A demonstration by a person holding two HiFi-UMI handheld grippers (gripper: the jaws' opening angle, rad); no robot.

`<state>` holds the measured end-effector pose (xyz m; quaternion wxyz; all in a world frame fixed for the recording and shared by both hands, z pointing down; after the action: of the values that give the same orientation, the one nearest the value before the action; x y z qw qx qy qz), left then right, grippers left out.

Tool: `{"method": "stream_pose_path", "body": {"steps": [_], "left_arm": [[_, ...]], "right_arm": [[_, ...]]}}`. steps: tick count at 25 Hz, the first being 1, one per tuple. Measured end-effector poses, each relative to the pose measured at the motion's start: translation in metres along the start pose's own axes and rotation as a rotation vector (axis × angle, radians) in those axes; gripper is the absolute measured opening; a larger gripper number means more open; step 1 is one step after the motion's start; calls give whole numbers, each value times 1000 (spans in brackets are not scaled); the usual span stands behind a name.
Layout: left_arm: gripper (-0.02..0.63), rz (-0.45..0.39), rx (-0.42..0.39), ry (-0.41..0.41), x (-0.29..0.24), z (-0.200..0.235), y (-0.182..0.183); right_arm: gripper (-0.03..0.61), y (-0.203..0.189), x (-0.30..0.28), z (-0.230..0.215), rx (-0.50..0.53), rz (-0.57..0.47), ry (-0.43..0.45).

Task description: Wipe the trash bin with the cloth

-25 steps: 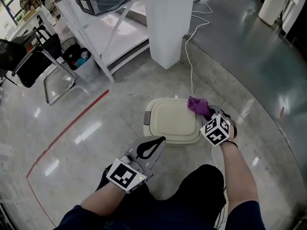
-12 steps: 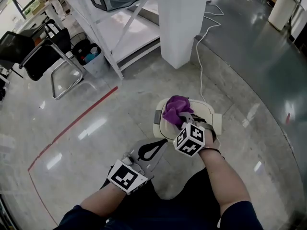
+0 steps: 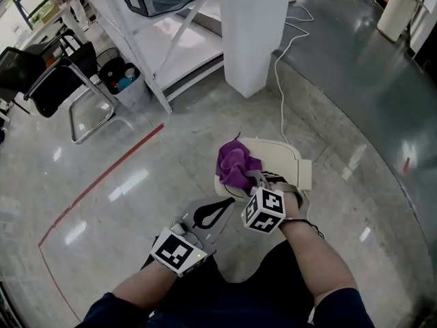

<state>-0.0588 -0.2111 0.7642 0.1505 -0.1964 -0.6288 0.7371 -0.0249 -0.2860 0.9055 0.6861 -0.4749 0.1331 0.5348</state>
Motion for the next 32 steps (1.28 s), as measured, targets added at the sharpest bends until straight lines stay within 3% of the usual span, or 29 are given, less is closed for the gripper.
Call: {"method": "stream_pose_path", "body": {"steps": [8,11,15,20,32], "left_arm": [[5,-30,-17,-51,-17,-10,2],[5,4,-2,-56,-23,-14,-2],[3,8,-7,-66,-27,-16,-1],[3,-36,-35,-65,-25,-16,9],[5,12,-50,71,31,5,19]], "right_arm": [[81,-84,45,-25,-113,100,-87],[81,-115,63,-26,-166,133,-108],[81,-134,79,-18,-204,151,-104],[81,-104,74,7,-170,95,-48],[81,9,21,59,-5,-56,76]]}}
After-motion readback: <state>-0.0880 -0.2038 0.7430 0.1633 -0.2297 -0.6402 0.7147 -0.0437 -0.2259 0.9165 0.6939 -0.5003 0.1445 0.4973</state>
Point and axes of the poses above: the fingertips, and each gripper's own axes: x backward along the fingers, z to its left, y out of its top, the point moved 2 cm from there along x, backward along the fingers, and after that the axes turned 10 degrees about -y, right-handed, at the moved point
